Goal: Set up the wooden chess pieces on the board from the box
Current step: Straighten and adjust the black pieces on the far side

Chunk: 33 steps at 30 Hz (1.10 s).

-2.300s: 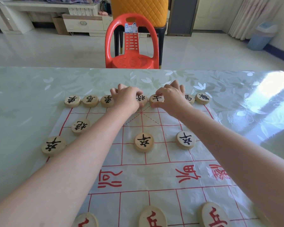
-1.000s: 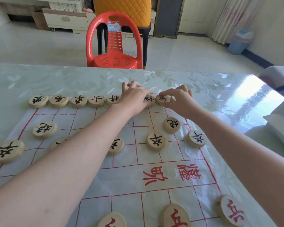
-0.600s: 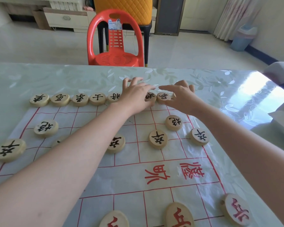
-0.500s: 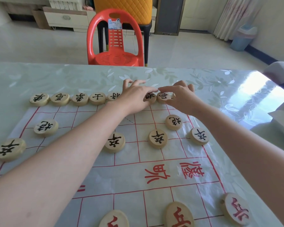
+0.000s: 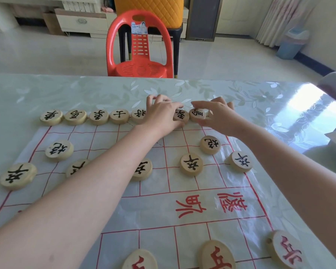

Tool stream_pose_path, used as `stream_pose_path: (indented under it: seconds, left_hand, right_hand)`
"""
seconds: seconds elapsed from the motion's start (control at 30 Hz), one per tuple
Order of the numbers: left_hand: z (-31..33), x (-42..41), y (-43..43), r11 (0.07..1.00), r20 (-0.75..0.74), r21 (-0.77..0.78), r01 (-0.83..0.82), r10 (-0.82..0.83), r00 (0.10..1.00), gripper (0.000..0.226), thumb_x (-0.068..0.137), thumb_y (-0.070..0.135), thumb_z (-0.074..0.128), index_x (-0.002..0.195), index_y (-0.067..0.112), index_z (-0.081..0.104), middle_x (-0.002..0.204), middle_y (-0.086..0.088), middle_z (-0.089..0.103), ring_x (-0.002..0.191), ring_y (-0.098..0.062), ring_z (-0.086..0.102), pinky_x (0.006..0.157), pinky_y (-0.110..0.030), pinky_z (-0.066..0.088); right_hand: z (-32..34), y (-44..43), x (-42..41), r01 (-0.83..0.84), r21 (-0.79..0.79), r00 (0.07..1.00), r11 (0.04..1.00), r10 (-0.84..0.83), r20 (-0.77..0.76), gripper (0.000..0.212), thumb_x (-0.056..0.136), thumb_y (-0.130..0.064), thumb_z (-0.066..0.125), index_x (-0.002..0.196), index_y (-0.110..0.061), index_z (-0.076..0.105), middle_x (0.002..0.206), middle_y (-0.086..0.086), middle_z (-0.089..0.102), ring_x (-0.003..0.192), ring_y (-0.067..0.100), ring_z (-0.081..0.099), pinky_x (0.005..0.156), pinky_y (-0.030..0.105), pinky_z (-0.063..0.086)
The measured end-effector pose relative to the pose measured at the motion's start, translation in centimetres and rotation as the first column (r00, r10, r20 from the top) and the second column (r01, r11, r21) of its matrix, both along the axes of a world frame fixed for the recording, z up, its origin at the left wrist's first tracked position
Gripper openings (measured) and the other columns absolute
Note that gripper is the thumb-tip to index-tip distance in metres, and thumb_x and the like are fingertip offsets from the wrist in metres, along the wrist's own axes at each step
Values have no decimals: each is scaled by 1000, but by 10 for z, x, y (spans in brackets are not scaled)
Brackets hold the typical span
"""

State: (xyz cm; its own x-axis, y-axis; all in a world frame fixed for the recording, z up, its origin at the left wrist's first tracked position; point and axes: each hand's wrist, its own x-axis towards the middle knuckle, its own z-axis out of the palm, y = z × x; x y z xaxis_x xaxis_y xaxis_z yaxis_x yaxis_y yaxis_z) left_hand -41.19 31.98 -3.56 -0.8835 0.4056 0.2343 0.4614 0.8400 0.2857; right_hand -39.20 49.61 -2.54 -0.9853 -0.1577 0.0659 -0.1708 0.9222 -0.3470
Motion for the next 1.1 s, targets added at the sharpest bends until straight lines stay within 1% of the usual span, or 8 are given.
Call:
stream_pose_path:
  seconds: [0.07, 0.2, 0.33, 0.37, 0.43, 0.5, 0.8, 1.1]
  left_hand:
    - [1, 3, -1, 1000, 4, 24, -12, 12, 1000, 52, 83, 42, 61, 131, 25, 50, 127, 0, 53, 128, -17, 27, 107, -35, 11]
    - [-2, 0, 1, 999, -18, 20, -50, 50, 999, 53, 78, 49, 63, 125, 25, 55, 122, 3, 57, 128, -17, 30, 104, -37, 13]
    - [1, 3, 2, 997, -4, 41, -71, 72, 997, 50, 79, 50, 63, 121, 24, 59, 123, -2, 55, 127, -19, 29, 103, -35, 15]
    - [2, 5, 2, 996, 9, 45, -78, 78, 997, 49, 79, 49, 63, 121, 24, 59, 124, -4, 54, 126, -19, 28, 103, -34, 15]
    - [4, 7, 2, 995, 18, 53, -89, 88, 996, 48, 80, 49, 63, 121, 24, 59, 124, -5, 52, 124, -20, 28, 102, -33, 17]
    - [6, 10, 4, 992, 41, 69, -105, 103, 994, 49, 80, 46, 63, 123, 24, 58, 125, -6, 50, 122, -20, 28, 102, -32, 18]
    - [12, 13, 6, 979, 129, 132, -156, 139, 982, 50, 77, 43, 68, 123, 25, 59, 124, -6, 52, 121, -23, 31, 100, -31, 22]
    - [12, 11, 7, 976, 138, 108, -189, 174, 975, 48, 75, 47, 69, 119, 27, 61, 120, -4, 52, 119, -22, 29, 96, -33, 22]
  right_hand:
    - [-4, 1, -1, 17, -25, 999, 1000, -18, -44, 50, 87, -30, 60, 134, -31, 45, 121, -8, 54, 120, 21, 29, 91, 32, 18]
    - [-7, -2, -5, 86, -48, 992, 995, -90, -91, 56, 83, -34, 65, 135, -23, 46, 122, -6, 57, 118, 19, 28, 90, 33, 19]
    - [-3, 0, -2, 92, -53, 990, 994, -97, -105, 60, 80, -44, 65, 133, -21, 48, 99, -3, 54, 121, 21, 27, 89, 33, 20]
    - [-2, 1, -2, 88, -53, 991, 995, -93, -100, 58, 81, -44, 64, 133, -22, 49, 99, -1, 56, 120, 21, 27, 88, 33, 20]
    - [-3, 2, -2, 74, -35, 993, 997, -77, -93, 54, 83, -44, 62, 131, -22, 51, 113, -2, 61, 118, 21, 29, 86, 32, 19]
    - [-5, 3, -3, 82, -8, 992, 997, -82, -91, 52, 83, -45, 61, 129, -21, 53, 120, -4, 60, 116, 22, 30, 86, 34, 19]
    - [-6, 4, -6, 84, 0, 993, 996, -84, -83, 47, 85, -40, 61, 128, -22, 54, 120, -4, 58, 116, 23, 28, 90, 35, 20]
    - [-7, 3, -7, 86, 16, 994, 996, -85, -74, 47, 85, -40, 60, 129, -23, 53, 121, -4, 59, 116, 23, 29, 90, 35, 20]
